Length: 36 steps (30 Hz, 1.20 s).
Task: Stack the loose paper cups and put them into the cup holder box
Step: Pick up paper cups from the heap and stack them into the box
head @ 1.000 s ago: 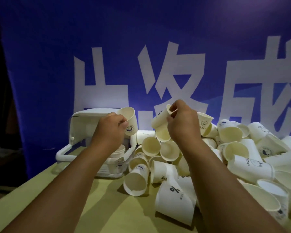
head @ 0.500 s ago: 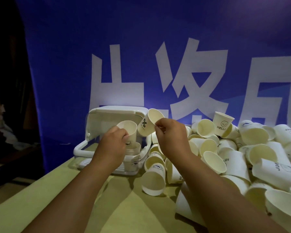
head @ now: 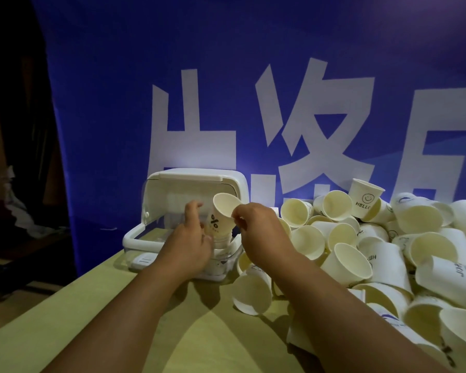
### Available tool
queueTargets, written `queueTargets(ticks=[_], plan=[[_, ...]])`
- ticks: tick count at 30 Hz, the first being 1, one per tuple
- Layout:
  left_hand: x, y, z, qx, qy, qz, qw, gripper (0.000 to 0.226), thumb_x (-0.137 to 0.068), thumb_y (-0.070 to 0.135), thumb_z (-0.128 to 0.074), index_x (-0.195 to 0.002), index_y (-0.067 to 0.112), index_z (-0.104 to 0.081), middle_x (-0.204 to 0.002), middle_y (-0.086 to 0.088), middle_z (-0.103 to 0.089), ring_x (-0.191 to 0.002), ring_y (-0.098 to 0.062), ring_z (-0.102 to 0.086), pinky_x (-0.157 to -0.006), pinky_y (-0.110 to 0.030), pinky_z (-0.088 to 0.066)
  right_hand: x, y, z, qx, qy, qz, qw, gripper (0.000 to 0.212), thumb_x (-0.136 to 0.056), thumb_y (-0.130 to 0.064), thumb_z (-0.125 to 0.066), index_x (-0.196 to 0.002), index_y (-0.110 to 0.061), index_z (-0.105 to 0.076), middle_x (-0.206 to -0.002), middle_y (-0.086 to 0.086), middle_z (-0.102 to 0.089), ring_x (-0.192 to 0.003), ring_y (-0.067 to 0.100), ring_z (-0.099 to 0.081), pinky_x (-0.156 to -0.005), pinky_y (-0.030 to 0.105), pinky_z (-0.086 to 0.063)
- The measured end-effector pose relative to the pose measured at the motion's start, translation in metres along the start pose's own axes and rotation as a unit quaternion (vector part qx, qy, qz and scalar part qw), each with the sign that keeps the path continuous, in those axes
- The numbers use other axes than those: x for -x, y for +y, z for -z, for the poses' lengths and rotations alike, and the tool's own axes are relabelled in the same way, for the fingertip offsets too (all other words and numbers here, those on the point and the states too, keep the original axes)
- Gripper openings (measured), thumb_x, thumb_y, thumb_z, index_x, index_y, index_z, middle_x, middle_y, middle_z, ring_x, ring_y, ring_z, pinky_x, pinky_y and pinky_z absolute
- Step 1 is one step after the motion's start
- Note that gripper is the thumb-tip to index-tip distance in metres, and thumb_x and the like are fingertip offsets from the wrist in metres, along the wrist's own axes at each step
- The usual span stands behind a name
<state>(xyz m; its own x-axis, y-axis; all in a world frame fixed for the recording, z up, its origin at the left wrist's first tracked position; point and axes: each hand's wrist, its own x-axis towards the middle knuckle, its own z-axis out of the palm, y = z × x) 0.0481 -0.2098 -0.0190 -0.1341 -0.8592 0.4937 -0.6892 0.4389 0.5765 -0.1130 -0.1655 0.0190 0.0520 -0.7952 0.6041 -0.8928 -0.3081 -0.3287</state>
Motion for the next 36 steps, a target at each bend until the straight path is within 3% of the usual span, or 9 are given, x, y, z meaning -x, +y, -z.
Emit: queueTargets(ticks=[3,7,9,12,15,21,28,33,36], plan=[[0.002,-0.004,-0.004,-0.062,0.0,-0.062,0.996,0.099,-0.098,0.022,-0.064,-0.144,0.061,0.015,-0.151,-0.004,-0.041,-0.107,-0.016,-0.061,-0.083,-0.035,-0.059,0.002,-0.001,-0.004,0.023,-0.033,0.014,0.999,0.026,-0.093,-0.004,-0.062,-0.115,-0.014,-0.068,-0.128,0.003,-0.049,-0.101,0.019,-0.056,-0.08,0.018,-0.038],[0.001,-0.006,-0.006,-0.111,0.022,-0.099,0.989,0.099,-0.1,0.025,-0.061,-0.145,0.066,0.017,-0.156,0.002,-0.031,-0.112,-0.013,-0.056,-0.084,-0.035,-0.061,0.0,0.001,-0.005,0.035,-0.03,0.01,0.999,0.027,-0.093,-0.007,-0.063,-0.118,-0.016,-0.068,-0.124,0.004,-0.049,-0.091,0.015,-0.052,-0.079,0.017,-0.036],[-0.001,-0.006,-0.006,-0.108,0.025,-0.099,0.989,0.088,-0.102,0.026,-0.057,-0.149,0.062,0.007,-0.153,0.006,-0.037,-0.114,-0.013,-0.056,-0.086,-0.034,-0.06,-0.002,0.001,-0.007,0.018,-0.029,0.003,0.999,0.026,-0.094,-0.008,-0.063,-0.117,-0.017,-0.069,-0.12,0.004,-0.054,-0.09,0.014,-0.053,-0.08,0.018,-0.038],[-0.002,-0.004,-0.006,-0.092,0.04,-0.069,0.993,0.055,-0.105,0.03,-0.05,-0.153,0.039,-0.027,-0.149,0.006,-0.043,-0.123,-0.014,-0.052,-0.099,-0.036,-0.054,-0.002,-0.002,-0.01,-0.045,-0.023,-0.027,0.998,0.034,-0.094,-0.011,-0.064,-0.128,-0.018,-0.065,-0.125,0.003,-0.062,-0.103,0.018,-0.061,-0.09,0.021,-0.045],[-0.003,-0.003,-0.009,-0.109,0.054,-0.045,0.992,0.035,-0.107,0.031,-0.043,-0.14,0.023,-0.051,-0.148,0.006,-0.041,-0.122,-0.015,-0.053,-0.1,-0.032,-0.052,-0.002,-0.001,-0.013,-0.017,-0.096,-0.019,0.995,0.047,-0.089,-0.003,-0.067,-0.134,-0.016,-0.061,-0.124,0.006,-0.065,-0.105,0.021,-0.063,-0.094,0.026,-0.048],[-0.008,-0.003,-0.013,-0.115,0.02,0.017,0.993,0.032,-0.104,0.024,-0.053,-0.135,0.017,-0.057,-0.133,0.002,-0.056,-0.117,-0.015,-0.057,-0.103,-0.032,-0.049,0.002,0.004,-0.024,0.007,-0.152,-0.002,0.988,0.059,-0.086,0.0,-0.069,-0.14,-0.02,-0.056,-0.131,0.004,-0.062,-0.111,0.023,-0.061,-0.097,0.032,-0.049],[0.0,0.005,-0.009,-0.152,0.082,-0.057,0.983,0.027,-0.102,0.035,-0.053,-0.128,0.031,-0.057,-0.126,0.009,-0.054,-0.114,-0.01,-0.048,-0.099,-0.032,-0.048,-0.005,0.021,0.012,-0.057,-0.038,-0.064,0.996,0.018,-0.093,-0.016,-0.066,-0.109,-0.018,-0.075,-0.103,-0.002,-0.071,-0.085,0.011,-0.063,-0.079,0.021,-0.051],[0.001,0.04,-0.017,-0.099,0.09,-0.145,0.98,0.012,-0.099,0.028,-0.057,-0.11,0.031,-0.062,-0.111,0.011,-0.057,-0.102,-0.008,-0.048,-0.085,-0.025,-0.041,-0.01,0.05,0.053,-0.051,0.027,-0.135,0.989,0.007,-0.089,-0.02,-0.068,-0.091,-0.018,-0.074,-0.086,-0.004,-0.069,-0.079,0.014,-0.064,-0.074,0.028,-0.057],[-0.007,0.067,-0.029,-0.062,0.052,-0.172,0.982,0.013,-0.099,0.029,-0.055,-0.11,0.032,-0.061,-0.11,0.014,-0.055,-0.102,-0.007,-0.05,-0.086,-0.03,-0.049,-0.011,0.079,0.072,-0.016,0.045,-0.184,0.982,0.01,-0.09,-0.022,-0.063,-0.094,-0.017,-0.071,-0.083,-0.003,-0.065,-0.072,0.012,-0.058,-0.056,0.02,-0.045]])
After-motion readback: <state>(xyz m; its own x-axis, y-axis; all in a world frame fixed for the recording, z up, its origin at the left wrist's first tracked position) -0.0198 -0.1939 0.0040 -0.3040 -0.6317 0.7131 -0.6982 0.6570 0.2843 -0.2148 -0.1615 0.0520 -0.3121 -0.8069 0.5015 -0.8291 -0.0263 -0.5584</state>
